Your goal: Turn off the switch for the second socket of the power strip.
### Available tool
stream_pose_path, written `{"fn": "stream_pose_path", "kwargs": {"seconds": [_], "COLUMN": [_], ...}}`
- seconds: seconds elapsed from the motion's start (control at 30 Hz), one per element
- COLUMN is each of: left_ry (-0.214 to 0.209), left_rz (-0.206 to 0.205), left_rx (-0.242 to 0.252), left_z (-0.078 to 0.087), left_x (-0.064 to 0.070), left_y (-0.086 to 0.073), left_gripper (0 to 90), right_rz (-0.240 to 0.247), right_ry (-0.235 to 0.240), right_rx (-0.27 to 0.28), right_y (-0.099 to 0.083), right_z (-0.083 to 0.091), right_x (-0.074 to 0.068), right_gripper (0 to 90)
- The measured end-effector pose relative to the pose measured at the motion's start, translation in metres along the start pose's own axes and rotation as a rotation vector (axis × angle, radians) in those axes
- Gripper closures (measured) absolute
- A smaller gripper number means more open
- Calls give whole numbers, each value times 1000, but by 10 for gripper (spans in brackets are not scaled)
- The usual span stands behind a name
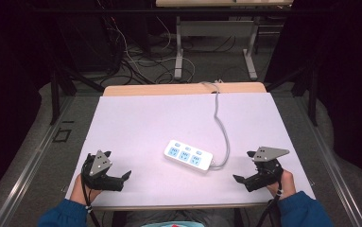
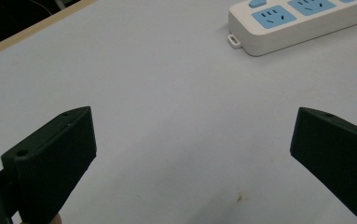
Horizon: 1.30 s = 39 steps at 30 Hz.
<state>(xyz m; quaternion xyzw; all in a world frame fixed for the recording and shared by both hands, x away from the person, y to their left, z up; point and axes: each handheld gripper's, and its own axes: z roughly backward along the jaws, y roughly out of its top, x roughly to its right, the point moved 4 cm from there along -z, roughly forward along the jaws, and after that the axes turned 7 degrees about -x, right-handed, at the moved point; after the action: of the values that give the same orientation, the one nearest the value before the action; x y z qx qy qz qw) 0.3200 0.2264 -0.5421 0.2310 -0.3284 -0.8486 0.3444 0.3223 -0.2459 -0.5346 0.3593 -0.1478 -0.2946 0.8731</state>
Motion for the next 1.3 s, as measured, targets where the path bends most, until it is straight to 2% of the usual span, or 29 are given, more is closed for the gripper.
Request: {"fn": "stream_pose_path", "kwargs": {"seconds": [0.27,0.33,0.37,0.4,0.43,0.77,0.8,0.93,1.3], "left_ry": [-4,-6,-1,9,-2,8,-4,7,-1], "left_rz": [1,4,4,-10,3,-18,-3,-20,-36], "left_rx": [-4,-1,6,6,5,-2,-1,-10,0], "left_z": [-1,-1,-1,0,0,0,-1,-4,-11], "left_x": [0,0,0,-2,0,-2,0,0,4], "left_y": [1,1,1,2,2,5,6,11,27], "left_gripper": [3,3,3,3,3,2,2,2,3], "right_rz": [-7,7,-5,-5,6,1,-1,-1,-3], "right_ry": [-6,-3,-2,-2,-7,-4,-3,1,-6], "right_rx": [-4,-7,-11,-11,-3,-10,-10,-11,-13], "right_y": [0,0,0,0,0,0,0,0,0], "right_z": [-1,-1,-1,-1,-1,-1,-1,-1,-2], "right_x": [0,1,0,0,0,0,0,0,0], "right_gripper": [0,0,0,0,0,0,0,0,0]}}
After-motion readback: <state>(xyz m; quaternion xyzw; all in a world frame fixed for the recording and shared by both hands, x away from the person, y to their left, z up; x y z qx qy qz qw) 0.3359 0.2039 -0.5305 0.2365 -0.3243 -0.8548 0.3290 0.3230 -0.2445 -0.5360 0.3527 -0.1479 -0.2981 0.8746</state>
